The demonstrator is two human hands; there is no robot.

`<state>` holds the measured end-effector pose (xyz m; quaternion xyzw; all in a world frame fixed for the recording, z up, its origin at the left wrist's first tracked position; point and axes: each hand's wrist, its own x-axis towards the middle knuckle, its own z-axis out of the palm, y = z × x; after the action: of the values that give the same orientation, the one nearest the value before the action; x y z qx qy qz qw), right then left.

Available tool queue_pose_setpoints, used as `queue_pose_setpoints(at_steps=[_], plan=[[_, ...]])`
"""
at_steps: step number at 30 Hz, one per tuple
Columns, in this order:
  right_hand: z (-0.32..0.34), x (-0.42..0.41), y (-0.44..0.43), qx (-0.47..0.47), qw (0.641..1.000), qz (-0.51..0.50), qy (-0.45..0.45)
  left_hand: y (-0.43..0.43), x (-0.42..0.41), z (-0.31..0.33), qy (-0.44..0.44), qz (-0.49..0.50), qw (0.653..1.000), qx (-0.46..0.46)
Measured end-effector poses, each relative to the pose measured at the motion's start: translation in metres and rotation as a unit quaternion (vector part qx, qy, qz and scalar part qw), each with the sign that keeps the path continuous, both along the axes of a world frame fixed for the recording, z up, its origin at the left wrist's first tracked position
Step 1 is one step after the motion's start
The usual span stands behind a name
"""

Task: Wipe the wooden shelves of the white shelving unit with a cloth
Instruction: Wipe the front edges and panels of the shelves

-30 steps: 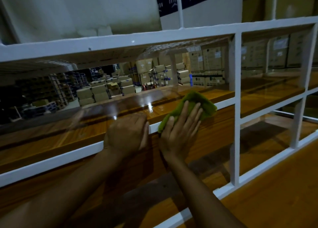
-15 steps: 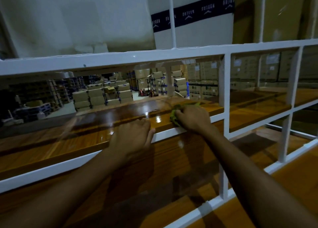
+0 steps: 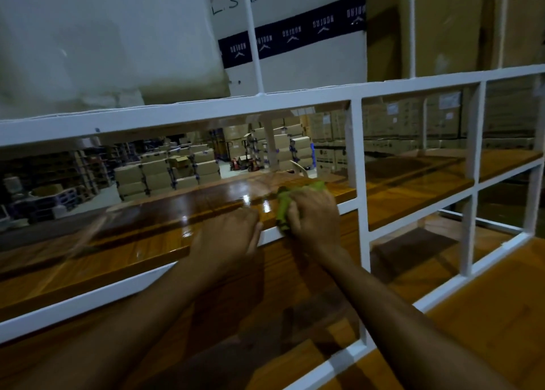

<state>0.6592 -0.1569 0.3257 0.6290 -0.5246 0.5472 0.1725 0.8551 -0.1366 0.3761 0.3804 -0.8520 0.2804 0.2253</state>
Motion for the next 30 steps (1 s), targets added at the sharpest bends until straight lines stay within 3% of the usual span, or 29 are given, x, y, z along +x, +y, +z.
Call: queue_pose_setpoints(at_steps=[5,9,14,16,19,21,23,27,30], plan=[[-0.018,0.042,-0.009,-0.053,0.986,-0.11,-0.113,-0.002,-0.025,0.011,-0.046,0.0,0.997,0.058],[-0.083,0.086,0.002,-0.049,0.989,-0.112,-0.084,-0.001,-0.024,0.006,-0.038,-0.033,0.998,0.028],[-0.183,0.082,0.013,0.017,0.994,-0.11,-0.012,0.005,-0.027,-0.005,-0.112,0.029,0.992,-0.057],[-0.181,0.064,0.0,0.018,0.984,-0.148,-0.095,0.003,-0.031,-0.009,-0.119,0.039,0.99,-0.07],[-0.139,0.038,-0.025,-0.019,0.924,-0.164,-0.344,0.003,-0.036,-0.01,-0.119,0.048,0.989,-0.07],[-0.118,0.035,-0.033,-0.023,0.903,-0.157,-0.4,0.003,-0.039,-0.009,-0.117,0.051,0.989,-0.075],[-0.115,0.041,-0.029,-0.032,0.92,-0.136,-0.366,0.003,-0.044,-0.009,-0.11,0.052,0.99,-0.076],[-0.162,0.02,-0.02,-0.032,0.988,-0.066,-0.138,0.0,-0.05,-0.01,-0.099,0.039,0.991,-0.082],[-0.171,-0.008,-0.024,-0.014,0.989,-0.06,-0.134,-0.002,-0.051,-0.01,-0.093,0.03,0.992,-0.08]])
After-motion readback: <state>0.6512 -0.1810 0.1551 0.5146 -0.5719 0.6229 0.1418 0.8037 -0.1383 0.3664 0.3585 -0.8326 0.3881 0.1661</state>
